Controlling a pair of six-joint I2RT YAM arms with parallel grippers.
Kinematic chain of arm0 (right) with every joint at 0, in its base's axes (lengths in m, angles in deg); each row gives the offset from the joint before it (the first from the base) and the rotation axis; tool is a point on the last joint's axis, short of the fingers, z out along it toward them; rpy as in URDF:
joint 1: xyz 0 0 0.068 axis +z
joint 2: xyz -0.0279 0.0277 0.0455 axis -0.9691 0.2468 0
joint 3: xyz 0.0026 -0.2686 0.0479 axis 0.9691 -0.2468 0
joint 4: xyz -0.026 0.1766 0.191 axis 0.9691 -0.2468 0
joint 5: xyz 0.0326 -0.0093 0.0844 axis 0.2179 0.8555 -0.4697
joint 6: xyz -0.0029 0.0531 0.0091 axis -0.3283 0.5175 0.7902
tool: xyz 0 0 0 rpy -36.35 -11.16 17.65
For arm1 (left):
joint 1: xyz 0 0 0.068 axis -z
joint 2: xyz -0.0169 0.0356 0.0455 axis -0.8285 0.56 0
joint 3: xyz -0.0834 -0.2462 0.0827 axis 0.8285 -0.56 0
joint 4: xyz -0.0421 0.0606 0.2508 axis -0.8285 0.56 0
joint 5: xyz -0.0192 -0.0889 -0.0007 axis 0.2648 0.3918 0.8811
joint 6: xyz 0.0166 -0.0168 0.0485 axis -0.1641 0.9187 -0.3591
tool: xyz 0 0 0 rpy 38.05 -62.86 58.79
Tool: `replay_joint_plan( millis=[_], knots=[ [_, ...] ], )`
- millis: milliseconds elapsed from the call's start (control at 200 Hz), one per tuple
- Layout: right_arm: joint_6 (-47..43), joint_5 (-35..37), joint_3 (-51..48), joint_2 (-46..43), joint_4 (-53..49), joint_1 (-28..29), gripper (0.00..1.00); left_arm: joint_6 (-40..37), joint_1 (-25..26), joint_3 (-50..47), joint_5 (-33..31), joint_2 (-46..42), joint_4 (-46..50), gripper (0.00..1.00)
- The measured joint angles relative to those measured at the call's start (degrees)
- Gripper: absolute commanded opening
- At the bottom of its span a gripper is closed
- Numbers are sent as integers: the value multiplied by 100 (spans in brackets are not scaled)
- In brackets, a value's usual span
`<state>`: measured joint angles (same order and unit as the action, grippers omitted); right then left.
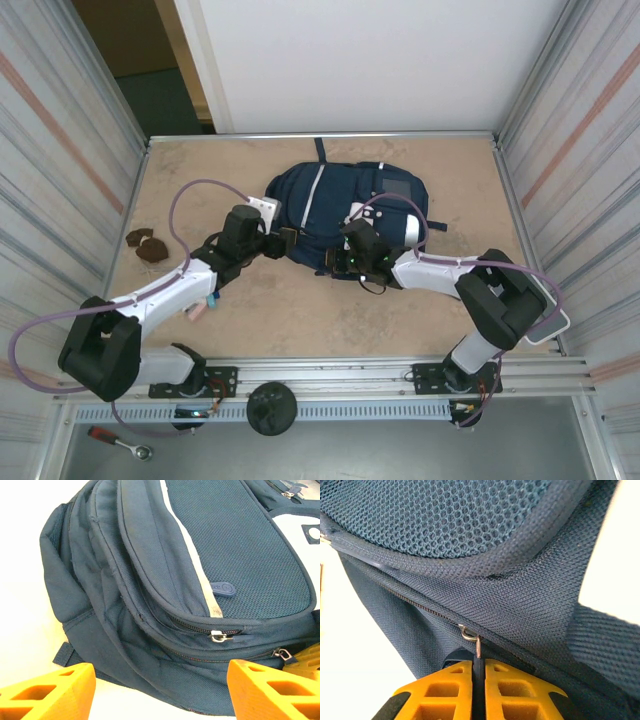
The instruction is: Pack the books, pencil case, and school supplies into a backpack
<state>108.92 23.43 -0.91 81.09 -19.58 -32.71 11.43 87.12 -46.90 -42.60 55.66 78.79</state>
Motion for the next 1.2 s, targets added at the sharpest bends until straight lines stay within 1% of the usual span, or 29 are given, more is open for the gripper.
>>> replay_joint_plan(
  millis=[205,306,531,656,842,872,912,1032,1097,1142,1197],
  knots=[
    [-44,81,-138,-262,-83,0,3,-2,-11,0,-39,129,-120,70],
    [-46,170,-306,-380,-103,-26,3,-7,-52,26,-70,490,-216,70],
    [-46,214,-597,-673,-223,-227,3,-4,-328,282,-103,1429,-326,70],
    [-61,219,-767,-903,-299,-369,3,0,-470,442,-96,1731,-380,69],
    [-140,129,-960,-1209,-404,-621,4,4,-612,487,-61,1947,-496,68],
    [-168,98,-986,-1259,-407,-658,5,7,-619,487,-50,1967,-501,68],
    [-203,33,-1014,-1318,-413,-706,9,7,-619,487,-24,1987,-516,68],
    [-380,-157,-1047,-1480,-490,-798,28,42,-627,483,55,1950,-560,68],
    [-538,-245,-1073,-1655,-640,-861,36,90,-667,448,79,1823,-577,68],
    [-680,-315,-1084,-1827,-763,-909,40,116,-675,374,74,1631,-599,69],
    [-767,-396,-1088,-2068,-881,-977,42,184,-662,251,55,1290,-610,69]
  ],
)
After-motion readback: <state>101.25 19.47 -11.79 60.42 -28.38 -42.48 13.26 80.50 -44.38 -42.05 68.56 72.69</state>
